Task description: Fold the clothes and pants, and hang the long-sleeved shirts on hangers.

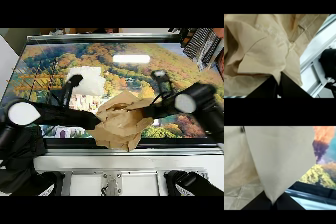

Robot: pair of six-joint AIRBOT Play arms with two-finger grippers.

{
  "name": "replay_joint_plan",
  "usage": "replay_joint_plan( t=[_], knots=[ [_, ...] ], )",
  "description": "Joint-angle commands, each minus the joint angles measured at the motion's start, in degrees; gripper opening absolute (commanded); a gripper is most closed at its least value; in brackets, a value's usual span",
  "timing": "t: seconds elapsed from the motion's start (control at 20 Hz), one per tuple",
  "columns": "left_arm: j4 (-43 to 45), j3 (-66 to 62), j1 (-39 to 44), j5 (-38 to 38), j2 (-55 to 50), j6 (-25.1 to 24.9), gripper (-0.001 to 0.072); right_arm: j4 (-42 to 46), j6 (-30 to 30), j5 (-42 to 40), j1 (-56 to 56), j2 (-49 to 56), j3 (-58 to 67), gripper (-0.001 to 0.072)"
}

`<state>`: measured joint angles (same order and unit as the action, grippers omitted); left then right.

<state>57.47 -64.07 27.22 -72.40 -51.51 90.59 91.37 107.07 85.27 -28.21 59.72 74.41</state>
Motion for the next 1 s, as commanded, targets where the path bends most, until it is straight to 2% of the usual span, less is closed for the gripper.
replay_joint_plan(
  t=[0.0,0.1,0.3,0.6,0.95],
  knots=[
    [-0.44,-9.92,1.16,-3.98,0.02,-0.09,0.0014,0.57,-3.13,17.75,0.59,-0.13,19.76,0.0012],
    [-0.39,-9.66,2.54,-4.52,0.02,0.83,0.0014,0.57,-1.29,20.15,0.59,-0.61,23.21,0.0012],
    [-0.44,-1.16,3.39,-6.29,0.72,2.93,0.0014,0.57,-0.55,20.22,0.59,-1.11,18.25,0.0013],
    [-1.81,12.20,3.39,-0.50,6.54,5.46,0.0014,-0.59,1.42,19.56,0.55,-1.09,1.90,0.0012],
    [-2.54,14.10,3.37,1.84,7.32,5.46,0.0014,-1.16,1.38,18.86,0.52,-0.72,0.96,0.0013]
  ],
)
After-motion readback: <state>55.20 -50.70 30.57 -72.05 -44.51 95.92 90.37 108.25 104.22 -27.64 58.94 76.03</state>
